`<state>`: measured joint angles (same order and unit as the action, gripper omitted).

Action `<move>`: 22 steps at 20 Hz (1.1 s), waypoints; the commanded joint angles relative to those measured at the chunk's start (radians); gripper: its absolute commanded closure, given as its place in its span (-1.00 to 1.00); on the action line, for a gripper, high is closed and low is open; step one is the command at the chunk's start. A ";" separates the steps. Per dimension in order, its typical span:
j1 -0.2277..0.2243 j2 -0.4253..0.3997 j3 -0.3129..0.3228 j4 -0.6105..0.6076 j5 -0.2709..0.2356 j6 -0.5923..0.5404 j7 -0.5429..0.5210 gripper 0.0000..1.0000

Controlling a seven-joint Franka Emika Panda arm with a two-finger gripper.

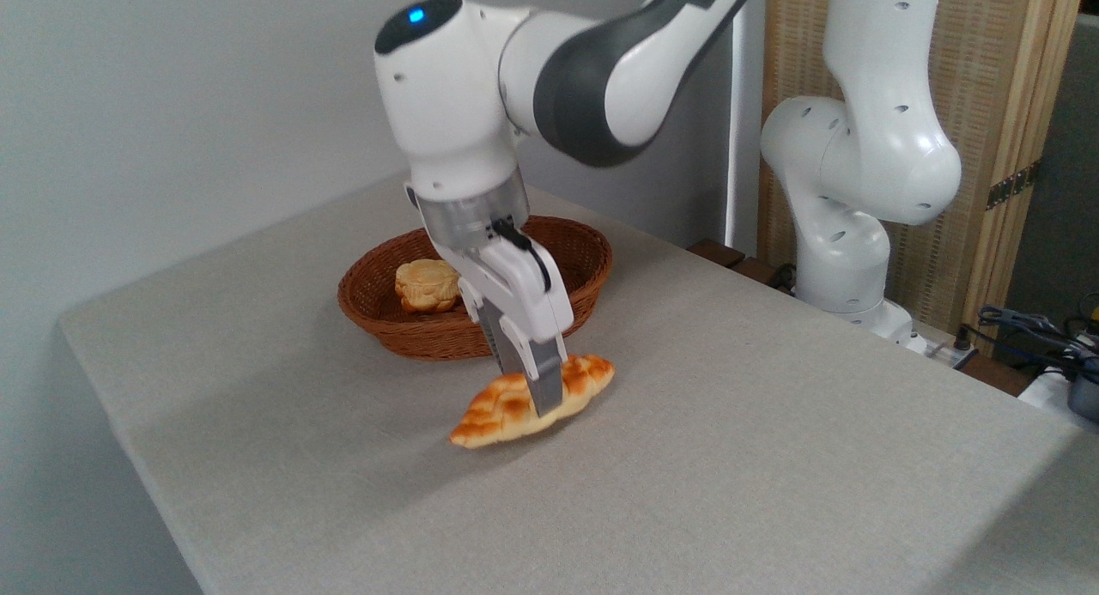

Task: Put bread into the basket
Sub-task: 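Close the gripper on the braided loaf and lift it, then carry the held loaf over the wicker basket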

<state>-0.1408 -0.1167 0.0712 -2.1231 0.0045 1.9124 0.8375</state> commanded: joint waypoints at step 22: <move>-0.016 -0.031 -0.386 0.069 -0.218 -0.141 0.002 -1.00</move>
<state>-0.1548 -0.1757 -0.3195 -2.0604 -0.1945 1.7413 0.8358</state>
